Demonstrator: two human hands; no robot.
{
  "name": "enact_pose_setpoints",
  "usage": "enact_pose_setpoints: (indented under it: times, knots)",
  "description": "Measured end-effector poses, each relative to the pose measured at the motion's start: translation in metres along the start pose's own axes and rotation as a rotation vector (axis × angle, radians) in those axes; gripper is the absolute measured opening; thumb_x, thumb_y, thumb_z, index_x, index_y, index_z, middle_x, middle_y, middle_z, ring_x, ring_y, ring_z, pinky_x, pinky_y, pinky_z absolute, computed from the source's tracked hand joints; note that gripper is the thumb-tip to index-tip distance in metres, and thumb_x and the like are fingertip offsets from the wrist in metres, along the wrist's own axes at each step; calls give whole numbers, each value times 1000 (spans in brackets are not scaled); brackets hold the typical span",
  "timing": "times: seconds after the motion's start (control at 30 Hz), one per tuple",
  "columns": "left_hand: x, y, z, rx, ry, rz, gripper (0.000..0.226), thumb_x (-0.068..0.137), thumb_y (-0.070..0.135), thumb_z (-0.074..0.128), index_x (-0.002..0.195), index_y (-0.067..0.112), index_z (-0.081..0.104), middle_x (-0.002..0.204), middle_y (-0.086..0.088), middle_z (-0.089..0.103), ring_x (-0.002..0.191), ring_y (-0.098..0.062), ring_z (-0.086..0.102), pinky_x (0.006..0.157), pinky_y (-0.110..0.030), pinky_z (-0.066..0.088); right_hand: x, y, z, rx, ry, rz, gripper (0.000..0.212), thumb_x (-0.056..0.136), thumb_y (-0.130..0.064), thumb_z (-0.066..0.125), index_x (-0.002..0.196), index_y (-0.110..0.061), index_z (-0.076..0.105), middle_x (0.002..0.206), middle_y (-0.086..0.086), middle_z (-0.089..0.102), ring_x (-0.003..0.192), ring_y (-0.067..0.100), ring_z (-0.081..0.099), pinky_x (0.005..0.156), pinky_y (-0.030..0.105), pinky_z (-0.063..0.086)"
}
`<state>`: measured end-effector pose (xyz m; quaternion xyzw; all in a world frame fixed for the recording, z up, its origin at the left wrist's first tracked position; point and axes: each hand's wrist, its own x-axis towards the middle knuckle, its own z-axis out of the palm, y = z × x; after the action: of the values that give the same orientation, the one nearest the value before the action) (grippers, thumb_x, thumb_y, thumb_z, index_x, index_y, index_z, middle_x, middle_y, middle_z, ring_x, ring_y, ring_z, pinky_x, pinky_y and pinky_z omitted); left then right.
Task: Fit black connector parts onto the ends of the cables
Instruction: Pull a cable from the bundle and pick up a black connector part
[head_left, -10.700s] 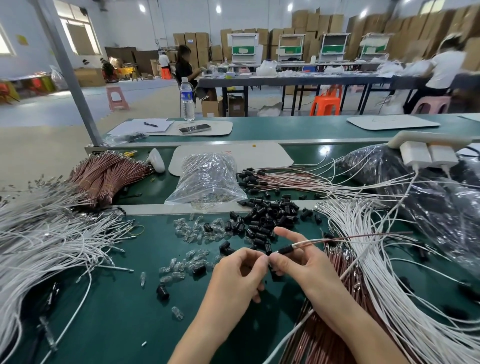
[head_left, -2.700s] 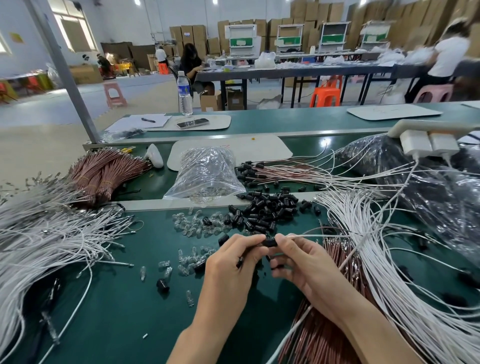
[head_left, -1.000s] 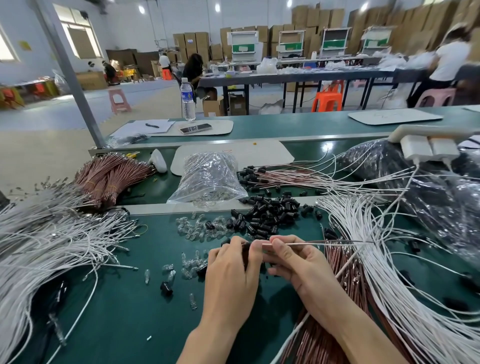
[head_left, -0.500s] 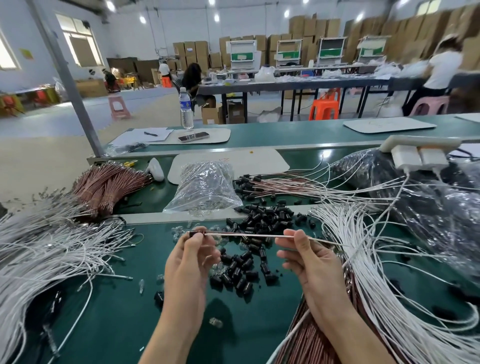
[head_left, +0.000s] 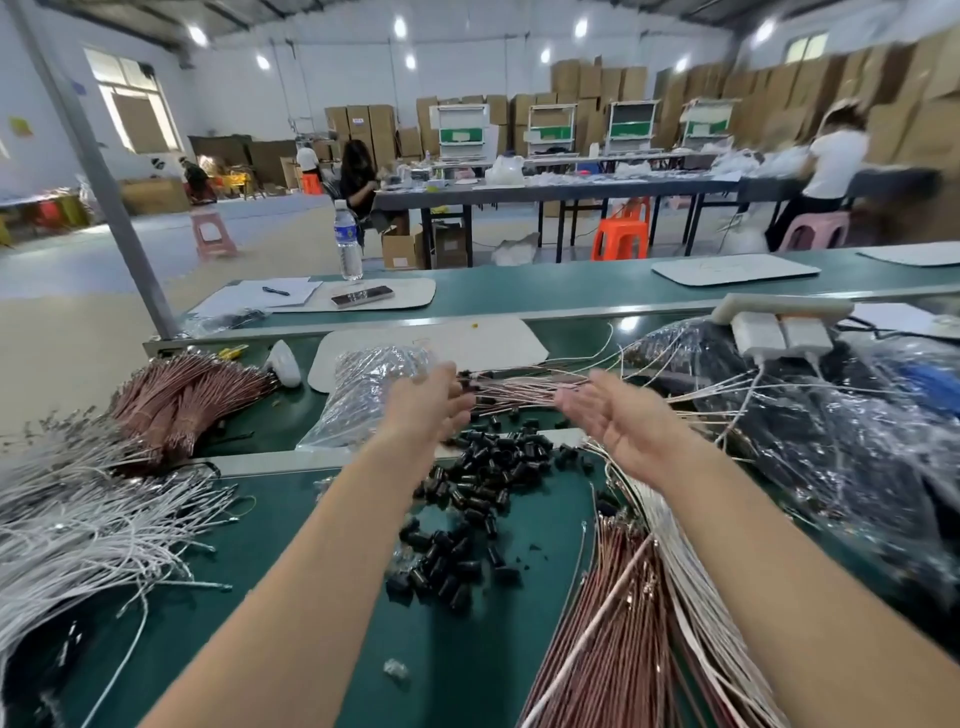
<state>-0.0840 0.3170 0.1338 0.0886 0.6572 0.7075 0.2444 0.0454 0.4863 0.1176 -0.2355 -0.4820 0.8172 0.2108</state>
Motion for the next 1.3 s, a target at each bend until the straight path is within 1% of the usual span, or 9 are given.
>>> enact_pose_setpoints:
  times: [0.13, 0.33, 0.43, 0.67, 0.77, 0.9, 1.03, 1.17, 1.3]
  knots:
    - [-21, -31, -14, 410, -165, 25, 21, 105, 25, 54, 116, 9, 61, 99, -7, 72, 64, -12, 71, 61, -24, 60, -11, 37, -26, 36, 67, -139, 21, 106, -11, 48, 121, -5, 61, 100, 16, 77, 82, 21, 75, 69, 25, 62]
    - [-58, -46, -10, 1112, -546, 79, 29, 106, 27, 50, 100, 6, 68, 89, -8, 77, 69, -25, 74, 56, -24, 57, -20, 46, -21, -50, 131, -236, 23, 109, -10, 40, 118, -13, 62, 97, 12, 75, 75, 18, 73, 65, 24, 59]
    - [-69, -52, -3, 1326, -609, 25, 32, 104, 28, 52, 90, 5, 68, 73, -7, 75, 49, -15, 67, 48, -19, 51, -28, 46, -13, -109, 155, -251, 25, 108, -10, 41, 116, -16, 64, 88, 4, 77, 70, 14, 72, 62, 25, 59]
    - [-94, -81, 1, 1397, -560, 11, 45, 104, 44, 51, 100, 2, 65, 79, -12, 75, 50, -17, 66, 47, -22, 52, -45, 54, -12, -130, 221, -281, 25, 106, -7, 42, 110, -17, 65, 80, 0, 75, 63, 13, 69, 57, 24, 56]
    - [-108, -91, 11, 1440, -507, 85, 53, 102, 52, 51, 91, 2, 62, 66, -9, 68, 47, -19, 63, 51, -26, 55, -52, 61, -13, -119, 243, -285, 24, 106, -8, 43, 107, -19, 64, 81, 1, 74, 60, 12, 67, 54, 23, 55]
    - [-118, -98, 25, 1524, -446, 191, 36, 104, 35, 53, 84, 5, 58, 69, -5, 56, 59, -27, 58, 67, -37, 54, -60, 69, -14, -141, 262, -290, 26, 106, -6, 41, 105, -19, 64, 77, 0, 74, 57, 11, 66, 51, 23, 54]
    - [-121, -102, 30, 1611, -348, 217, 31, 100, 10, 48, 70, 9, 40, 72, -6, 51, 69, -29, 55, 66, -36, 44, -65, 75, -17, -177, 267, -284, 29, 105, -6, 40, 106, -20, 65, 72, -4, 74, 58, 9, 66, 53, 23, 56]
    - [-123, -107, 33, 1676, -261, 285, 8, 98, 4, 49, 90, 8, 48, 107, -13, 61, 100, -35, 64, 71, -38, 39, -66, 73, -20, -189, 297, -248, 30, 104, -4, 39, 107, -19, 65, 81, 1, 72, 57, 8, 64, 52, 22, 55]
    - [-124, -109, 33, 1766, -306, 341, 18, 95, 0, 53, 112, 6, 55, 120, -14, 53, 89, -32, 61, 68, -38, 37, -66, 74, -21, -292, 327, -267, 30, 103, -4, 39, 106, -22, 63, 91, 2, 70, 67, 11, 63, 57, 23, 55]
